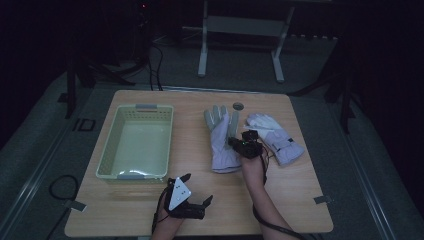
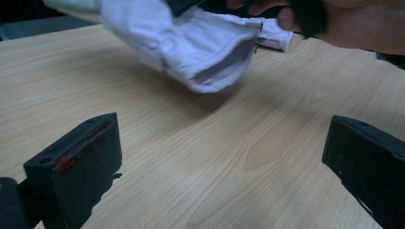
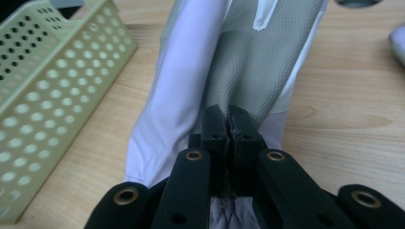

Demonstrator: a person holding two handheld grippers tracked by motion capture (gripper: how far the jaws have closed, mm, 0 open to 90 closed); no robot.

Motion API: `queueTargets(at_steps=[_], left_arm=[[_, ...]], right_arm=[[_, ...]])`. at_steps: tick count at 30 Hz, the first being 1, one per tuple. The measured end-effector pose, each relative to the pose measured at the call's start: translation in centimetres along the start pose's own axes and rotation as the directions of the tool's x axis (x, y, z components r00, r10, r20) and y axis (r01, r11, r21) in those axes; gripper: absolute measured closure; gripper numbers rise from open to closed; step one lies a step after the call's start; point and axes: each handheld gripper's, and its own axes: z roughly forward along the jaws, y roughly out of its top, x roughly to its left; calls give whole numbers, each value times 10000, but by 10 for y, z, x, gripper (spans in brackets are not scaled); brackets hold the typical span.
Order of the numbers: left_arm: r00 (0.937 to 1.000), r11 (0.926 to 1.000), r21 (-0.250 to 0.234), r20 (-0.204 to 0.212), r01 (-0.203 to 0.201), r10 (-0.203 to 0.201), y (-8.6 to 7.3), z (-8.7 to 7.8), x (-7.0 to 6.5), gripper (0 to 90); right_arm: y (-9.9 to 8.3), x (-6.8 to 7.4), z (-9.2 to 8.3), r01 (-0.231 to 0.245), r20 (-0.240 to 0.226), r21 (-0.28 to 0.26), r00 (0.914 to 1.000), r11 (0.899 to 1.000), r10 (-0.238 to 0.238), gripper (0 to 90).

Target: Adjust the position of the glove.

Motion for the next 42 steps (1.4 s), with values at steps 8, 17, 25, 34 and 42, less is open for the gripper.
queueTargets(at_steps=[8,17,25,34,42], left_arm=[[10000,10000,-3,-17,-18,18,0,0,0,0],[10000,10000,38,6,-40,40,0,0,0,0],[10000,10000,32,45,-54,54,0,1,-1,0],[10000,10000,69,49,-62,61,0,1,0,0],[10000,10000,73,56,-53,53,0,1,0,0]], right_arm=[[-18,9,-25,-702,-404,-589,9969,9958,679,868],[-40,13,-8,-786,58,-184,9969,9967,788,867],[-57,12,16,-167,1408,219,9899,9996,135,853],[-57,14,20,-48,1521,226,9884,9997,13,787],[-43,11,4,643,1377,-14,9884,9979,-635,631]])
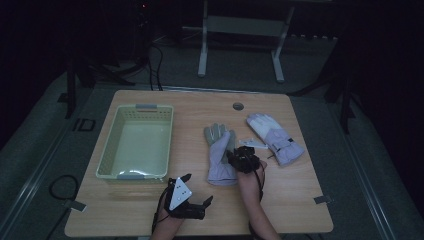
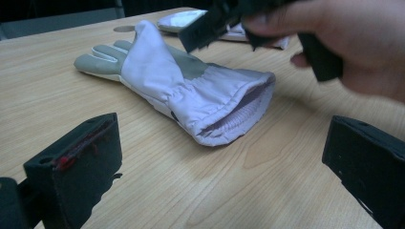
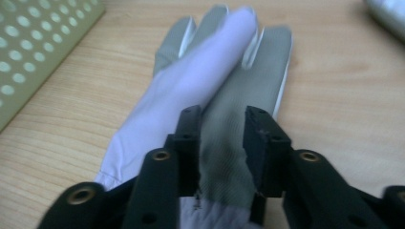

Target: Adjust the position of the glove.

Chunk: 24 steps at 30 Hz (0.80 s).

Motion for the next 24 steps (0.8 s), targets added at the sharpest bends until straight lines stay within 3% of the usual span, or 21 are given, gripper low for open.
queueTargets(at_steps=[6,8,15,18,24], left_arm=[[10000,10000,18,-3,22,-22,0,0,0,0],[10000,10000,29,-2,23,-23,0,0,0,0],[10000,10000,37,-44,10,-10,0,1,0,0],[10000,10000,40,-48,28,-28,0,1,0,0],[10000,10000,61,-71,29,-29,0,1,0,0]], right_arm=[[21,-24,-14,1073,-265,-307,9938,9938,-1081,596],[26,-40,-18,1372,-351,-356,9898,9899,-1384,596],[38,-86,-33,2304,92,-257,9731,9728,-2303,594],[43,-103,-37,2697,50,-123,9629,9629,-2697,593],[49,-134,-43,3107,437,287,9492,9501,-3117,585]])
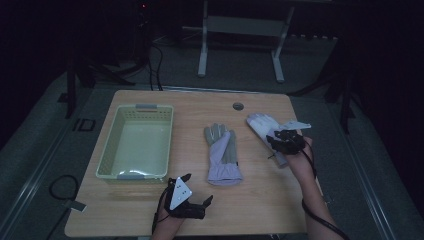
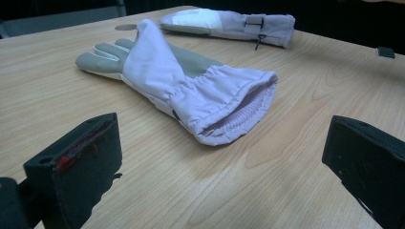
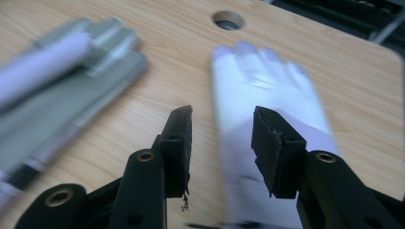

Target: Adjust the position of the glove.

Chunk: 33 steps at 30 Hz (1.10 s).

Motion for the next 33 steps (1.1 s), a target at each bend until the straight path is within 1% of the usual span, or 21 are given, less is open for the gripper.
queueTargets(at_steps=[2,4,7,9,10,12,13,15,16,18,19,21,22,24,25,26,27,29,30,31,33], left_arm=[[10000,10000,-9,-1,0,0,0,0,0,0],[10000,10000,-5,-3,-3,3,0,0,0,0],[10000,10000,48,-26,2,-2,0,1,0,0],[10000,10000,58,-36,-21,21,0,1,0,0],[10000,10000,59,-35,-31,31,0,1,0,0],[10000,10000,63,-43,-27,27,0,1,0,0],[10000,10000,67,-41,-17,17,0,1,0,0],[10000,10000,66,-31,-26,26,0,1,0,0],[10000,10000,61,-30,-26,26,0,1,0,0],[10000,10000,60,-37,-23,23,0,1,0,0],[10000,10000,59,-42,-23,24,0,1,0,0],[10000,10000,62,-59,-7,7,0,1,0,0],[10000,10000,66,-63,0,0,0,1,0,0],[10000,10000,67,-66,5,-5,0,1,0,0],[10000,10000,64,-68,3,-2,0,1,0,0],[10000,10000,61,-71,-3,3,0,1,-1,0],[10000,10000,62,-74,-20,20,0,1,-1,0],[10000,10000,63,-82,-17,18,0,1,-1,0],[10000,10000,66,-85,-7,7,0,1,-1,0],[10000,10000,69,-87,8,-7,0,1,0,0],[10000,10000,62,-82,33,-32,0,1,0,0]], right_arm=[[-1,-9,-1,23,113,134,9999,9999,-25,586],[-2,-20,-2,-28,101,141,9999,9999,27,585],[-3,-33,-5,-80,154,81,9999,9999,79,578],[-2,-39,-6,-206,-54,21,9998,9998,207,578],[-2,-41,-6,-209,-58,26,9998,9998,209,578],[-1,-45,-3,-269,-306,83,9992,9996,272,574],[-1,-46,-1,-291,-317,123,9991,9995,295,574],[-1,-46,6,-294,-661,301,9973,9991,313,574],[-1,-46,9,-274,-658,346,9974,9990,296,574],[-2,-47,18,-288,-777,616,9964,9977,336,573],[-2,-48,22,-292,-721,724,9968,9970,344,572],[-1,-52,29,-374,-863,925,9952,9950,455,563],[-1,-54,32,-377,-850,1012,9953,9941,464,560],[-1,-58,40,-377,-972,1320,9940,9905,508,548],[-1,-60,43,-322,-882,1427,9951,9892,451,544],[-1,-62,47,-281,-911,1577,9949,9871,428,540],[-2,-64,50,-355,-1127,1706,9921,9847,553,524],[-4,-66,58,-184,-1069,2068,9934,9782,412,512],[-6,-68,62,-190,-1205,2200,9916,9753,465,531],[-8,-69,65,-341,-1412,2317,9876,9722,682,543],[-12,-71,68,-261,-1586,2300,9853,9728,640,562]])
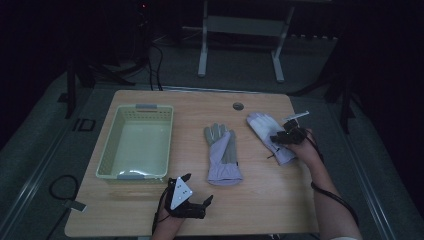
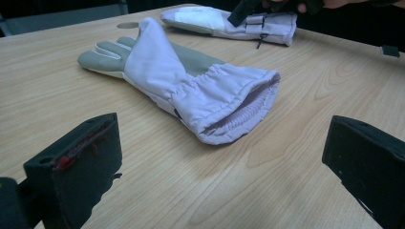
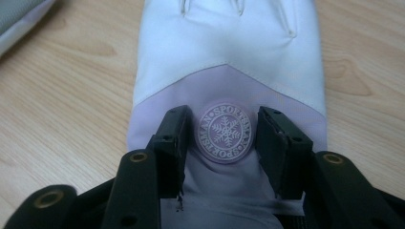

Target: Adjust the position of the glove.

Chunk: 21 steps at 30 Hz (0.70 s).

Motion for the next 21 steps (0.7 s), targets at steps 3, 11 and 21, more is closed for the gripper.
queueTargets(at_steps=[3,11,21], left_arm=[[10000,10000,-22,4,20,-20,0,0,0,0],[10000,10000,-50,31,31,-31,0,-1,1,0],[10000,10000,-35,67,69,-69,0,-1,1,0]], right_arm=[[-2,-3,0,-317,-277,13,9991,9995,317,607],[-6,2,2,-355,-138,-111,9993,9993,354,702],[0,31,-19,-959,1286,-462,9865,9943,1011,787]])
